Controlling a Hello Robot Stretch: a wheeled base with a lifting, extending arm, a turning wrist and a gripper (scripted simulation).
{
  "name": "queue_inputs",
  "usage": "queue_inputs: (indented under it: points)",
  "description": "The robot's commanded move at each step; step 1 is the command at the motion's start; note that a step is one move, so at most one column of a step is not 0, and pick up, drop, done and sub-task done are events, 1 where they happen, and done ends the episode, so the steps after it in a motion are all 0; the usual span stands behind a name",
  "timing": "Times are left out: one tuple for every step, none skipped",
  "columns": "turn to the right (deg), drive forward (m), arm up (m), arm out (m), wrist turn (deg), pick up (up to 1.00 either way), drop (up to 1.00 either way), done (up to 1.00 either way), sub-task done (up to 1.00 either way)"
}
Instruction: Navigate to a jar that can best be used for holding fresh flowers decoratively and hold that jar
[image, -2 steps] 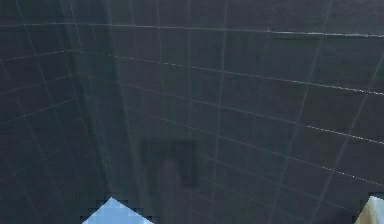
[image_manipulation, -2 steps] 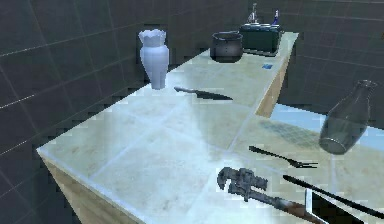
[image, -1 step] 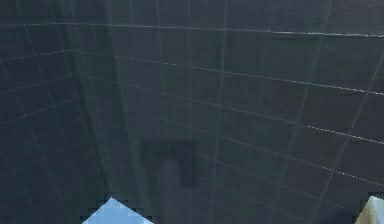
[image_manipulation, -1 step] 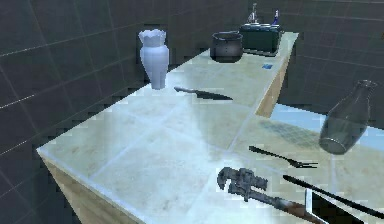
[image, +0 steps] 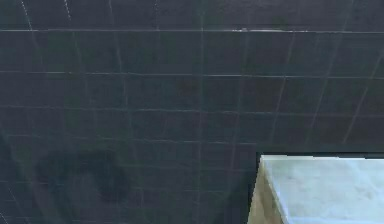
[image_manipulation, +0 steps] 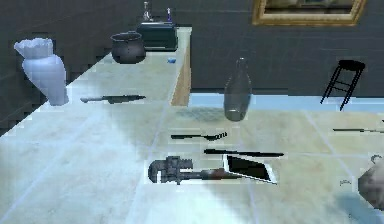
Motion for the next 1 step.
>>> queue_inputs:
  points:
    - [45.0, 0.0, 0.0, 0.0, 0.0, 0.0, 0.0, 0.0, 0.0]
